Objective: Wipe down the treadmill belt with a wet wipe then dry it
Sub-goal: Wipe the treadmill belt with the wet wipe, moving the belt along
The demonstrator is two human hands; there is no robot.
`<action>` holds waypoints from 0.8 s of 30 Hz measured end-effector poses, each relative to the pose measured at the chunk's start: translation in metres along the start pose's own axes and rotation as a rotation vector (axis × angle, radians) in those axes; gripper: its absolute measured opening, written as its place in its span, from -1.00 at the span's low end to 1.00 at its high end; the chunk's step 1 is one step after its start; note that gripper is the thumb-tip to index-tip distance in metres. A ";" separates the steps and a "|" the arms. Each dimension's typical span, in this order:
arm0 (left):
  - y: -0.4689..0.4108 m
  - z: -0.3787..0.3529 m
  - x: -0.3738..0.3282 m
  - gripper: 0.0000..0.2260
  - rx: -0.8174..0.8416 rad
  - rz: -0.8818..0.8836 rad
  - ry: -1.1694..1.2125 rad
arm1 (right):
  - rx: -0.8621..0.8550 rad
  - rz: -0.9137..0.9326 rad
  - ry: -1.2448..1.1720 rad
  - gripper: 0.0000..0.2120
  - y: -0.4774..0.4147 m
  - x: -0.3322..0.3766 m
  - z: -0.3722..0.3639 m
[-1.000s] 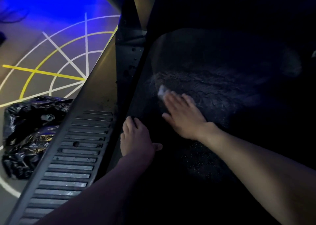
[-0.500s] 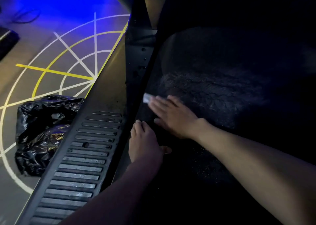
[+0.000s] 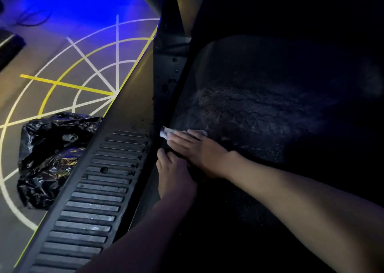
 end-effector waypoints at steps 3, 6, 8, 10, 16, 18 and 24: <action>0.000 -0.005 0.003 -0.15 0.055 0.028 0.008 | -0.067 -0.276 -0.151 -0.41 0.015 -0.042 0.009; 0.000 -0.009 -0.001 -0.39 0.132 -0.005 -0.013 | -0.030 -0.161 -0.116 -0.38 0.023 -0.013 0.004; -0.001 -0.011 -0.004 -0.38 0.166 -0.024 -0.066 | 0.006 -0.036 -0.080 -0.38 0.030 -0.005 0.003; -0.003 -0.015 -0.003 -0.04 0.227 0.006 -0.098 | -0.033 -0.248 -0.150 -0.40 0.035 -0.043 0.002; -0.001 -0.022 -0.009 0.13 0.350 -0.012 -0.245 | 0.022 -0.056 -0.109 -0.37 0.054 -0.015 -0.009; -0.002 -0.025 -0.006 0.23 0.329 0.005 -0.257 | -0.027 -0.234 -0.149 -0.38 0.062 -0.050 -0.007; -0.009 -0.031 -0.007 0.14 0.253 0.047 -0.285 | -0.017 -0.113 -0.108 -0.36 0.075 -0.013 -0.017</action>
Point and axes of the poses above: each hand's wrist, its own y-axis away from the middle knuckle, its own z-axis out of the back of the hand, x = y × z, the point moved 8 cm from there along -y, towards the middle knuckle, and after that the axes turned 3 degrees about y, right-handed, at the moved point
